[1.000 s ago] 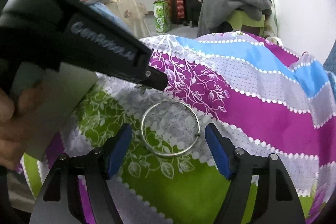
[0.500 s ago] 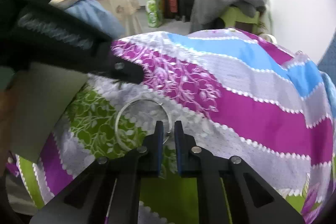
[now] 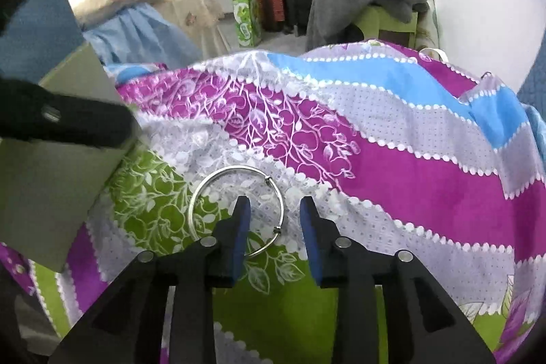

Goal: Organize jewelry
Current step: 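Carry the hoop and green charm over the box and open both tools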

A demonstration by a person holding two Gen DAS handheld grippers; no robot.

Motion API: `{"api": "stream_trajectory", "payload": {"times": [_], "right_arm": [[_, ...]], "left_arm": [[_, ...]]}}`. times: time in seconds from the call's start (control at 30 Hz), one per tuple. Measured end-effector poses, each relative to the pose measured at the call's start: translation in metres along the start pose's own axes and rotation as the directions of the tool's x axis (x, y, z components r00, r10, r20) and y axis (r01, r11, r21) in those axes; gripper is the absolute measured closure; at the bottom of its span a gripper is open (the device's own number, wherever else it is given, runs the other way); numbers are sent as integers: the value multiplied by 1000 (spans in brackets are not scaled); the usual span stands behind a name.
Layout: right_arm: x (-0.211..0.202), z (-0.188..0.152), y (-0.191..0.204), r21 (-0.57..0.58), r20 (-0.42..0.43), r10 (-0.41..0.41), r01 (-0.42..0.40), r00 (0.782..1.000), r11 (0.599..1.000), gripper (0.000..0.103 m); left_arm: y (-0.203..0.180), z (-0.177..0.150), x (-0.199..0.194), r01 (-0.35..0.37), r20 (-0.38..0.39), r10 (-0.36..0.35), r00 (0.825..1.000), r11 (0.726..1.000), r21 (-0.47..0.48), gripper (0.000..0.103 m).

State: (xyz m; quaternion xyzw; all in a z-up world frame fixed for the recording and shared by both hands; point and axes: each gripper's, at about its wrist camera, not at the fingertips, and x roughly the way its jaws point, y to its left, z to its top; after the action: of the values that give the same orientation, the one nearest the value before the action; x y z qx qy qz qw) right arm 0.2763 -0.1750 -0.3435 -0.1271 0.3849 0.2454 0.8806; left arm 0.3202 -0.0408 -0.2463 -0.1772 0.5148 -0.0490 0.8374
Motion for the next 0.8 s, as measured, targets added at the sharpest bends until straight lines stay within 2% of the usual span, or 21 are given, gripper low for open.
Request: {"api": "stream_trajectory", "payload": {"times": [0.03, 0.07, 0.13, 0.23, 0.3, 0.43, 0.8], "right_arm": [[1, 2, 2, -9, -5, 1, -1, 1000, 1000, 93], [3, 4, 4, -10, -20, 1, -1, 1000, 1000, 98], [3, 5, 3, 2, -32, -16, 16, 999, 1000, 101], [-5, 8, -5, 61, -18, -61, 62, 998, 996, 101], [-15, 11, -14, 115, -15, -62, 64, 998, 991, 102], [-35, 12, -18, 155, -7, -98, 98, 995, 983, 101], [-88, 10, -1, 157, 1, -141, 139, 990, 978, 101]], "left_arm": [[1, -1, -3, 2, 3, -2, 1000, 1000, -2, 80], [1, -1, -5, 4, 4, -4, 1000, 1000, -3, 80], [2, -2, -10, 11, 11, -11, 1000, 1000, -4, 80], [1, -4, -21, 26, 27, -26, 999, 1000, 1, 80], [1, -5, -28, 26, 36, -26, 999, 1000, 10, 80], [2, -10, -46, 28, 58, -29, 998, 999, 22, 80], [10, -30, -89, 17, 75, -20, 997, 999, 43, 80]]}}
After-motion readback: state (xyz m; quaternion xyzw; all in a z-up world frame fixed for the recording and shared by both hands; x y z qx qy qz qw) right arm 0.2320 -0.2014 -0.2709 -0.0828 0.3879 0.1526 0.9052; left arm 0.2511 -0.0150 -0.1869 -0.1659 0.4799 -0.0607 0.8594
